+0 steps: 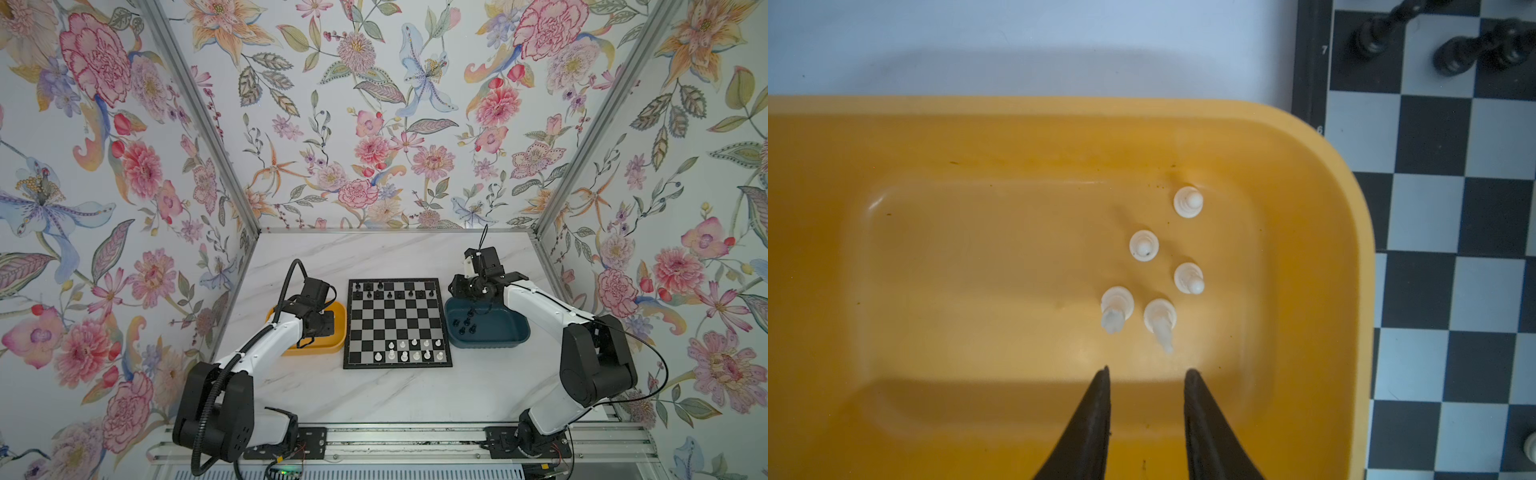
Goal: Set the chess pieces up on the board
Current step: 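Lower the left gripper into the yellow tray and close on a white piece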
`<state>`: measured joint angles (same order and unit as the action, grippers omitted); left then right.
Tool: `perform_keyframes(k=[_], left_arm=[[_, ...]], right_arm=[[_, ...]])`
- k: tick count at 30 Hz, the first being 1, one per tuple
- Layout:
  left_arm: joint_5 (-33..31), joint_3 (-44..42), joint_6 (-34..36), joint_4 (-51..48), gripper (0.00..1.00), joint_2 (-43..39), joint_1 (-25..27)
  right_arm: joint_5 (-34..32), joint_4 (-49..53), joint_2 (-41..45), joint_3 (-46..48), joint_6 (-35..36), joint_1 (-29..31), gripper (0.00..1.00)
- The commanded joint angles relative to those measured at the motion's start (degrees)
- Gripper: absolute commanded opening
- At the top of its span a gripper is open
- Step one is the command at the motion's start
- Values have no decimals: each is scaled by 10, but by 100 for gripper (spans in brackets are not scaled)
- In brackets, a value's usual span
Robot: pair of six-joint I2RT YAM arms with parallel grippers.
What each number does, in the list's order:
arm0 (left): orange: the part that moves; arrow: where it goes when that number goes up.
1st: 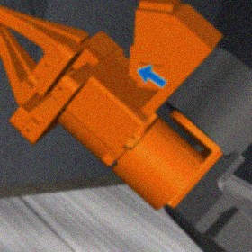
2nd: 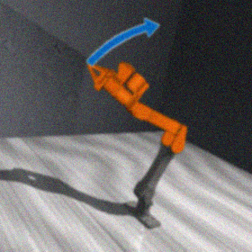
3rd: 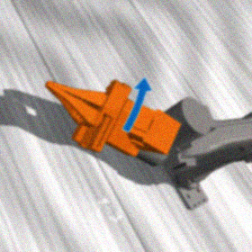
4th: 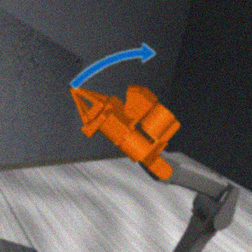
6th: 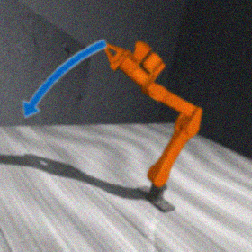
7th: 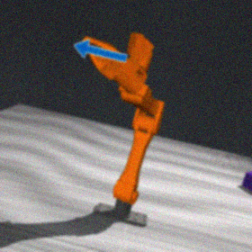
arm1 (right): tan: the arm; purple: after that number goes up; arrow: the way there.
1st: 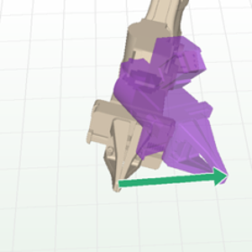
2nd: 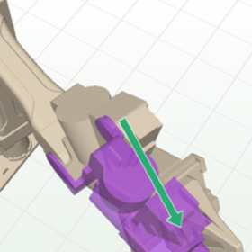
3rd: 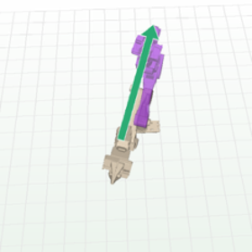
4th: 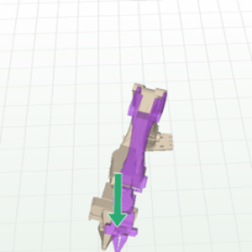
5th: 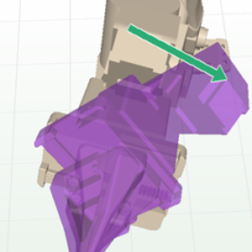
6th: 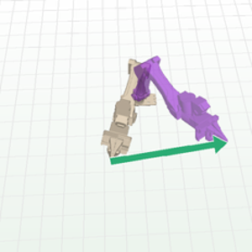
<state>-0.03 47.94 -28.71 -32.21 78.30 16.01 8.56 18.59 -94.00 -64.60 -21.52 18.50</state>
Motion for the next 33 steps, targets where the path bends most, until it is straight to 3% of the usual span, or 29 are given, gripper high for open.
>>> perform_keyframes(k=[1,33], left_arm=[[15,26,8,11,33,21,-7],[12,28,18,16,23,95,-9]], right_arm=[[-3,8,-9,-8,-6,-5,34],[0,4,-18,-3,-8,-11,34]])
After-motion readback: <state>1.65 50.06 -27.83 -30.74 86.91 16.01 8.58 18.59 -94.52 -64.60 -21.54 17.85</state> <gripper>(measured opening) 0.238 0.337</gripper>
